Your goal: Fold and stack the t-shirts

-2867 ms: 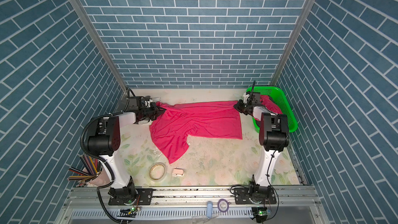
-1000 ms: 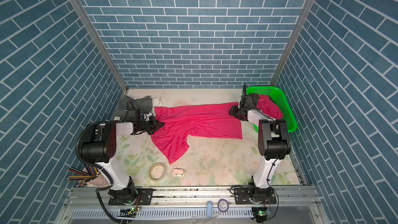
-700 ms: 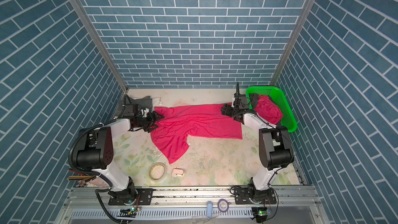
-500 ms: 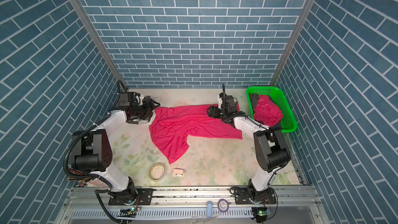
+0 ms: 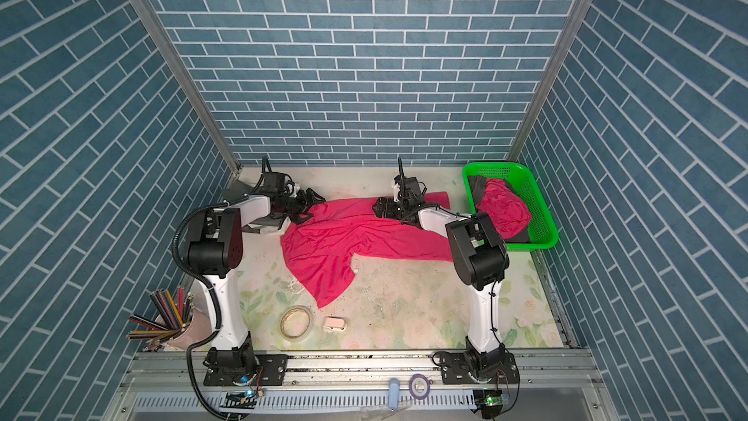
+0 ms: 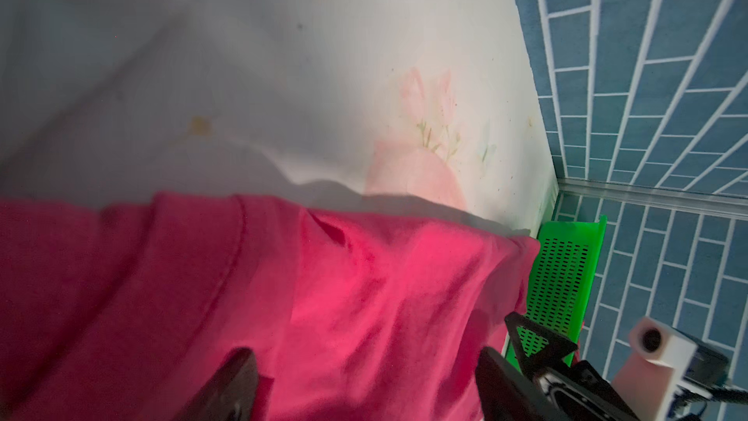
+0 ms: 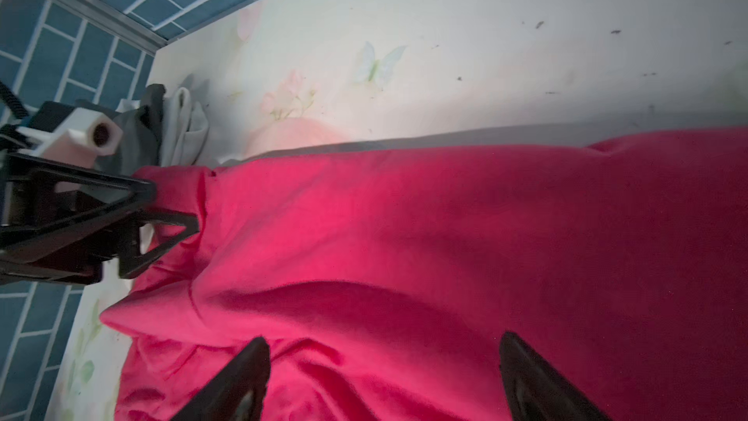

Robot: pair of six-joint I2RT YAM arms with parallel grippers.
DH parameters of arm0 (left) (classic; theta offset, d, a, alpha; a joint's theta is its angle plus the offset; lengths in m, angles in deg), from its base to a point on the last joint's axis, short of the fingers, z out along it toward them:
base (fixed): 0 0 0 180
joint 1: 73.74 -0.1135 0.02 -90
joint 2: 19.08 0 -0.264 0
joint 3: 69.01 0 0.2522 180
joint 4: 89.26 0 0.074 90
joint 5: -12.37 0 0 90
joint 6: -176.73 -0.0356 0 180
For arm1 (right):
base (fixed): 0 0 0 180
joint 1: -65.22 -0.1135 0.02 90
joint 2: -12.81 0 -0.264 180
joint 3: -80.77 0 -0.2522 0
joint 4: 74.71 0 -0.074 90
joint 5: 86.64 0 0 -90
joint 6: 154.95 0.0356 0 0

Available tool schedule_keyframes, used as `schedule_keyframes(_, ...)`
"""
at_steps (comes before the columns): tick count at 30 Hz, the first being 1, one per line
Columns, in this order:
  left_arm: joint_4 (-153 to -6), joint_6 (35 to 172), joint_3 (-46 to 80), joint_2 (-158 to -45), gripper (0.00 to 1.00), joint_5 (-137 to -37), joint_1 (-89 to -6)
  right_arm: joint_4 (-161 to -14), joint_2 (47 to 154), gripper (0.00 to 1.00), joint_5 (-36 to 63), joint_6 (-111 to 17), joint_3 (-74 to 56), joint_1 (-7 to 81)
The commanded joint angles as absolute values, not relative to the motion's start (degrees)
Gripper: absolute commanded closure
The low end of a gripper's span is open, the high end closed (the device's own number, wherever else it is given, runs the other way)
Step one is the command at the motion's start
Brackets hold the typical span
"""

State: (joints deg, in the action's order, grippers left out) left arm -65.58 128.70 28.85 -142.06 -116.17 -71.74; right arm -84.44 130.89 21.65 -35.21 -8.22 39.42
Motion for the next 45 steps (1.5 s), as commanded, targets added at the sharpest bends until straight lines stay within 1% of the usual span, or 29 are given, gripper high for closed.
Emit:
schedule_keyframes(1,-65.6,128.7,33.0,-145.5,0.13,-114.0,-72.0,-87.8,133.4,0.11,22.2,-34.3,-6.8,42.5)
schedule_keyframes(8,-62.9,128.1,45.5,-155.7,0.13,-112.8,-70.6,-90.3,136.5,0.11,22.1,-35.3,-7.3,49.0)
schedule_keyframes(14,-59.2,127.8,56.9,-163.5,0.13,-113.2,-68.2,-89.6,136.5,0.11,22.7,-36.7,-9.4,53.5)
schedule_keyframes(16,-57.1,126.8,59.5,-163.2,0.13,-112.3,-67.7,-91.7,136.1,0.11,22.2,-38.8,-7.8,54.0)
schedule_keyframes(19,-51.8,123.4,63.2,-160.0,0.13,-108.9,-67.8,-91.9,132.2,0.11,23.1,-40.5,-7.5,53.5)
schedule_keyframes(24,-42.1,117.3,69.7,-151.9,0.13,-102.0,-67.9,-89.4,125.1,0.1,23.6,-40.8,-9.5,48.0)
schedule_keyframes(26,-40.9,115.8,66.4,-145.9,0.13,-98.6,-67.8,-88.1,123.9,0.1,23.2,-40.7,-10.2,44.3)
schedule_keyframes(27,-42.1,115.9,62.1,-142.3,0.13,-97.4,-67.7,-87.5,123.7,0.09,23.2,-40.3,-10.7,43.3)
schedule_keyframes(28,-45.4,116.7,55.1,-137.5,0.13,-96.9,-67.8,-86.6,123.5,0.09,23.4,-39.5,-11.3,42.3)
schedule_keyframes(31,-56.3,119.3,34.2,-124.5,0.13,-100.1,-68.7,-84.1,123.6,0.09,24.5,-37.4,-13.6,41.0)
schedule_keyframes(34,-60.3,118.2,20.4,-117.2,0.14,-104.3,-68.6,-83.0,123.7,0.09,24.9,-36.4,-15.1,40.6)
schedule_keyframes(35,-60.7,117.6,17.1,-115.8,0.14,-104.6,-68.4,-82.3,123.5,0.09,25.1,-35.9,-15.9,40.6)
schedule_keyframes(37,-61.9,116.8,10.2,-113.5,0.18,-104.8,-67.9,-80.6,122.8,0.09,25.7,-34.8,-17.9,41.1)
schedule_keyframes(39,-62.9,116.5,5.9,-112.5,0.22,-104.3,-67.0,-80.2,122.3,0.09,25.8,-34.7,-18.9,41.6)
schedule_keyframes(42,-61.1,115.8,4.4,-113.3,0.27,-98.7,-64.8,-81.1,121.6,0.09,25.4,-35.2,-19.4,41.8)
schedule_keyframes(43,-60.3,115.8,4.4,-114.3,0.3,-96.7,-64.0,-80.8,121.2,0.09,25.4,-35.2,-20.0,42.0)
schedule_keyframes(45,-59.1,115.5,5.8,-116.9,0.32,-93.1,-62.1,-79.6,120.4,0.09,25.9,-34.5,-21.5,42.3)
